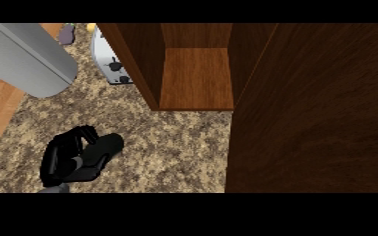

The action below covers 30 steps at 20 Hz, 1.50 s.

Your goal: Pick up the wine, place it into the cabinet and close the cabinet

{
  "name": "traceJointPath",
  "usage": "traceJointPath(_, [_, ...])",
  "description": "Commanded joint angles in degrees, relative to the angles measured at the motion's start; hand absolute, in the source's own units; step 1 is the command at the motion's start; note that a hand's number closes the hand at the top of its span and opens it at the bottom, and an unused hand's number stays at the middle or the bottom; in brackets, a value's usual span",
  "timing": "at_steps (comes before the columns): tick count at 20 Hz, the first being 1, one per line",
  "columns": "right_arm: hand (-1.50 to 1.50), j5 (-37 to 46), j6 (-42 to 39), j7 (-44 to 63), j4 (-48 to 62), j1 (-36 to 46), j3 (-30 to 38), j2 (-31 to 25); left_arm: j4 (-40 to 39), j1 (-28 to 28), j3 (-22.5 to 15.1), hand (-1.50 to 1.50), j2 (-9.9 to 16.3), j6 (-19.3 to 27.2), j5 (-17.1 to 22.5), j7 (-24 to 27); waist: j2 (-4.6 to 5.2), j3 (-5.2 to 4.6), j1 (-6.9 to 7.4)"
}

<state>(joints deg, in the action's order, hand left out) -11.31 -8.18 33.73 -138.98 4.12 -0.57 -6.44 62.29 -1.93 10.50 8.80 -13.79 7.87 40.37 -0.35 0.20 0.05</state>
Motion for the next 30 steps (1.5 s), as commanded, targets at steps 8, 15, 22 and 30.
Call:
traceJointPath(8, [-1.50,-2.9,1.6,5.0,-6.3,1.0,-2.1,1.0,24.1,7.9,-5.2,1.50,-4.1,1.2,3.4,-11.9,0.11,-0.18,0.14])
traceJointPath(15, [-1.50,-5.1,0.9,5.7,-8.2,0.0,1.2,-0.3,40.8,8.9,-9.3,1.50,-4.6,4.9,4.3,-26.7,0.10,-0.16,-0.09])
traceJointPath(22, [-1.50,-4.4,1.6,6.5,-9.4,-0.3,0.5,0.2,44.6,4.4,-20.8,1.50,-8.7,15.5,-2.3,-34.4,0.17,-0.19,-0.66])
traceJointPath(30, [-1.50,-4.1,-0.3,2.5,-6.2,-2.4,0.9,1.3,45.9,-0.7,-29.2,1.50,-8.8,24.5,-0.1,-38.8,0.26,-0.19,-0.43])
